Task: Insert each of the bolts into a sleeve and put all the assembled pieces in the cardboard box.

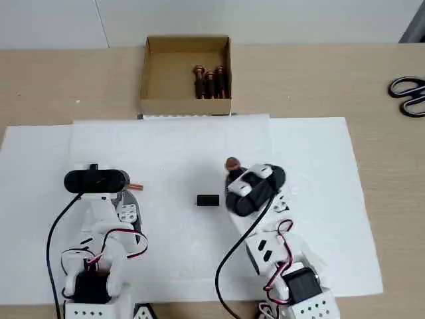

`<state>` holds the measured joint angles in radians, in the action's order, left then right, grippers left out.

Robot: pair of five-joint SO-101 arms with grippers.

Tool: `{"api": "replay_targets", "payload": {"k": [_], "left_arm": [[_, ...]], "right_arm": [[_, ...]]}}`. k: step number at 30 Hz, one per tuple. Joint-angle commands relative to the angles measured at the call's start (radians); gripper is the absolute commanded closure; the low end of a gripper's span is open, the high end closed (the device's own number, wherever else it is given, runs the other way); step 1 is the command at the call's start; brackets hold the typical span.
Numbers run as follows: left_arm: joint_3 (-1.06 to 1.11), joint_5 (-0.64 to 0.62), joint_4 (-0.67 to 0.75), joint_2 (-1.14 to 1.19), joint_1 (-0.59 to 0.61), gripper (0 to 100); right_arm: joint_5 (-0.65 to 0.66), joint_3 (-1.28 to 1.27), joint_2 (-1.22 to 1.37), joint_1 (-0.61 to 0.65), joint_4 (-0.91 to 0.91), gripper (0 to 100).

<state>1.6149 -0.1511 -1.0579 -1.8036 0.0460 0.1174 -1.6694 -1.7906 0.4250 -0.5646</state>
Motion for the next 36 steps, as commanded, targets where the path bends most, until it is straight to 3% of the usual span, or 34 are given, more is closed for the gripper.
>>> {"api": "replay_targets", "payload": {"k": [1,5,16,24,36], "left_arm": [[0.027,0.006,0.029,-0.012,0.008,99],[0.022,0.006,0.029,-0.012,0.003,99],[0.021,0.02,0.029,-0.012,0.002,99],[0.019,0.025,0.026,-0.011,0.0,99],[0.019,0.023,0.023,-0.011,0.002,99]], "right_arm": [[-0.046,0.006,-0.022,-0.074,-0.096,99.6],[-0.176,0.091,-0.013,-0.102,-0.199,99.6],[-0.184,0.307,0.059,-0.101,-0.211,99.7],[-0.262,0.704,0.595,-0.101,-0.165,99.7],[-0.258,1.214,1.345,-0.101,-0.033,99.5]]}}
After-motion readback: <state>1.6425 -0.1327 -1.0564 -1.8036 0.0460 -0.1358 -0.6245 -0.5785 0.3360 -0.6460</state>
